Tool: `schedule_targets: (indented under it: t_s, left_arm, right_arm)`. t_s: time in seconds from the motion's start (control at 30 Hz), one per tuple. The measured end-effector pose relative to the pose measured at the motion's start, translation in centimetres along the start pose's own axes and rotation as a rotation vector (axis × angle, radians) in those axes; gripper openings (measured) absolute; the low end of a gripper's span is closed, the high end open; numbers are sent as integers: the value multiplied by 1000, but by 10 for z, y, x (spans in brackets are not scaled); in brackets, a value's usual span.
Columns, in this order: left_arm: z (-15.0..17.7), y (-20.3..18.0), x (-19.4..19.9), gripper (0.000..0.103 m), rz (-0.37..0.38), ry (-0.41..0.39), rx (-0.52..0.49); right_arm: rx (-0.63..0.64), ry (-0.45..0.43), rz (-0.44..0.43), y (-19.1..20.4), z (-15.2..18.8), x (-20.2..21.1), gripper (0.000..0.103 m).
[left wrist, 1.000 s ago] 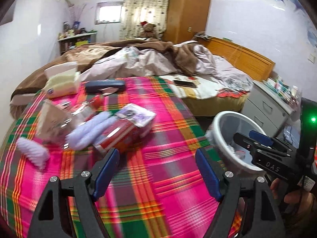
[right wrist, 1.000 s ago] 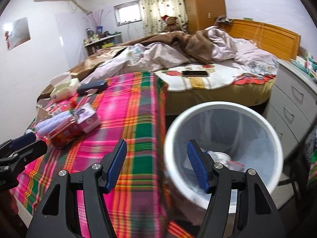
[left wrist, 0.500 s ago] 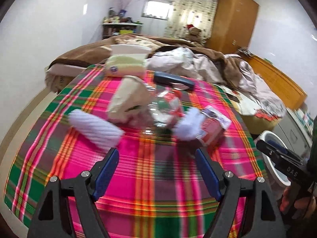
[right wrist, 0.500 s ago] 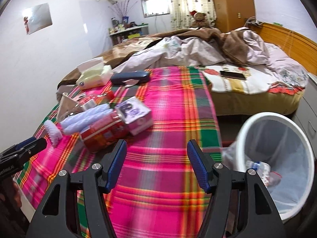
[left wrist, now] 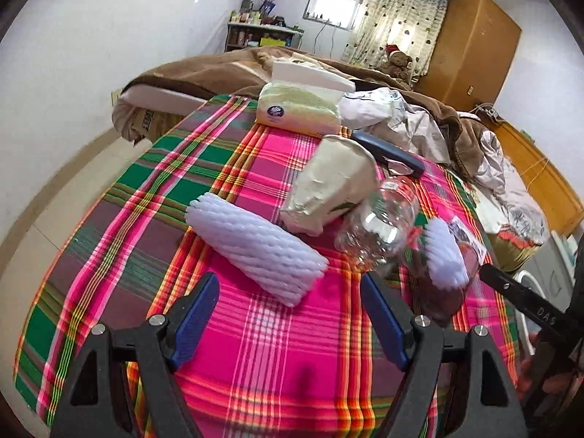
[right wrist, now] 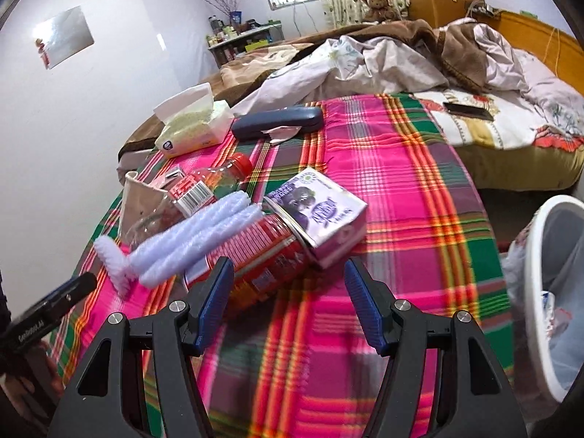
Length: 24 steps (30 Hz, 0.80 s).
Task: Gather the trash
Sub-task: 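Move the left tool to the white foam net sleeve while the right approaches another red can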
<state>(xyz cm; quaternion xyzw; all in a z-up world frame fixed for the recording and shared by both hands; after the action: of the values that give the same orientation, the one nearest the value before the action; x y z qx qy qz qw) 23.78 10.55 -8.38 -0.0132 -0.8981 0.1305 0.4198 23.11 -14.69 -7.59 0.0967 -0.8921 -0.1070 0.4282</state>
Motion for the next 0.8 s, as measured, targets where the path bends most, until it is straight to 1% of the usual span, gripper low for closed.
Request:
schedule_targets:
  t_s: [0.07,0.17,0.23,0.3,0.4,0.57,0.63,0.7,0.8]
  left_arm:
    - [-5,6,-4,81,5,6,27]
    - [-11,11,-9,82,-10,8,30]
    - [-15,14,-15,82,16,23,56]
    - [-18,19,-21,82,12,32,67]
    - [-20,21,-27,82,6,43,77]
    - [-18,26,-42,82,4,88,99]
    - [-17,25,-45,82,9,95,100]
    - [-14,26,-50,82,-4,115,105]
    - [-13,26,-51,82,-18,122,94]
  right_arm:
    - [-22,20,-3,2,-1,-6,65]
    - [-60,23,-16,6,-5,-12,65]
    - [-70,33,-13,8,-8,-17,66]
    - [-74,48,0,10,-8,-21,68]
    - [-58,69,34,15,-7,-29,70]
    - [-25,83,45,21,-4,-33,72]
    - [7,89,54,23,-2,-31,72]
    - [30,95,63,25,1,-29,72]
    - [56,112,58,30,7,-28,72]
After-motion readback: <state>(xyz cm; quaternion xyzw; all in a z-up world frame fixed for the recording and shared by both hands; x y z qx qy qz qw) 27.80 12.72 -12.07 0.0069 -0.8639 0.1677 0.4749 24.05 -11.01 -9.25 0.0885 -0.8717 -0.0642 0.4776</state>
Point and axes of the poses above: each gripper's, at about its wrist camera, not at the fingertips, and x roughly against the way its jaws point, y to its left, z to its underside, the point moved 9 cm from there along -x, roughly the way its jaws point, and after that the axes turned 3 degrees about y, right-handed, at the moved point
